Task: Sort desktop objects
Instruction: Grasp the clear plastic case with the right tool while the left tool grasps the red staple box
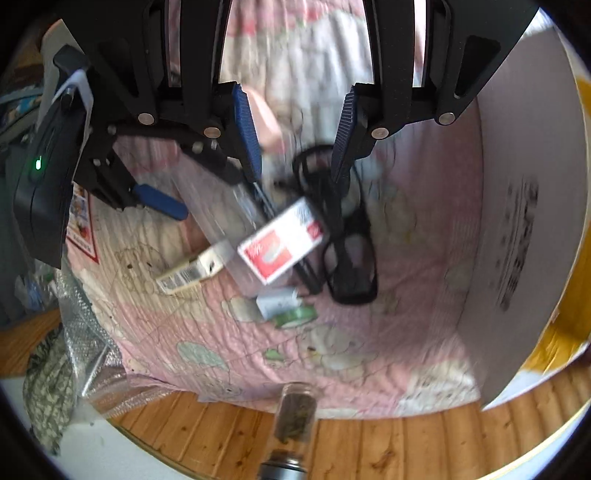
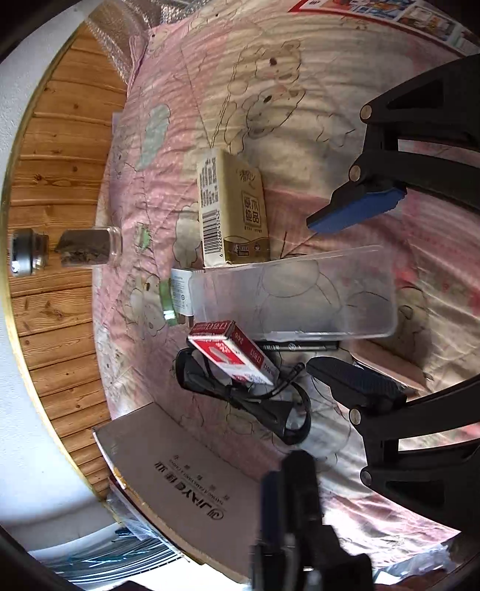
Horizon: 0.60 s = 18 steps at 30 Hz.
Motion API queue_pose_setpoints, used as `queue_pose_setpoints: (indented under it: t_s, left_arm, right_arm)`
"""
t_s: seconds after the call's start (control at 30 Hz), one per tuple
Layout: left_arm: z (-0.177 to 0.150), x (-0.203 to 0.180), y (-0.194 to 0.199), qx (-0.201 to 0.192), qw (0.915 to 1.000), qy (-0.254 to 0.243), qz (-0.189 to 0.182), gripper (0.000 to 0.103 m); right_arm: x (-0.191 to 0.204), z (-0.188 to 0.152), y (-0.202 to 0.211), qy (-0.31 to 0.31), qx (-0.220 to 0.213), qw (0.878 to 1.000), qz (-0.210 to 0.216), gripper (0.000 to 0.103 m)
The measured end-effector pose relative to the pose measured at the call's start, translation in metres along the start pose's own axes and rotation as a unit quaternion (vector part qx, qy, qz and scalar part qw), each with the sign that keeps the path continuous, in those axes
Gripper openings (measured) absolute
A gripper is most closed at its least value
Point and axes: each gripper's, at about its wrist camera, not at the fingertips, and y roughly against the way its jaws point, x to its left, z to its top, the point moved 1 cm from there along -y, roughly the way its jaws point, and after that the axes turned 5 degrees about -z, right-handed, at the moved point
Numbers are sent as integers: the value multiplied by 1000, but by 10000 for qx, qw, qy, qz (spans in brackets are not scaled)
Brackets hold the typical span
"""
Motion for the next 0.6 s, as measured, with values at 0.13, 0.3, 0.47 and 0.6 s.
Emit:
queue_pose_setpoints:
  t_s: [0.13, 0.3, 0.47, 0.6]
  left_arm:
    - [23, -5, -37, 116, 9982, -557, 180, 42]
    - [40, -5, -66, 154, 9964, -794, 254, 46]
    - [60, 6, -81, 124, 9984, -548, 33, 49]
    - [67, 15, -88, 117, 9992, -315, -224, 41]
  right_arm:
    - [-2, 1, -20, 47, 171, 9997, 141, 74]
    - [-7, 1, -23, 6, 44, 9994, 342, 76]
    - [-8, 4, -25, -23, -5, 9992, 403, 72]
    - [-19, 9, -26, -339, 13, 9979, 561, 57]
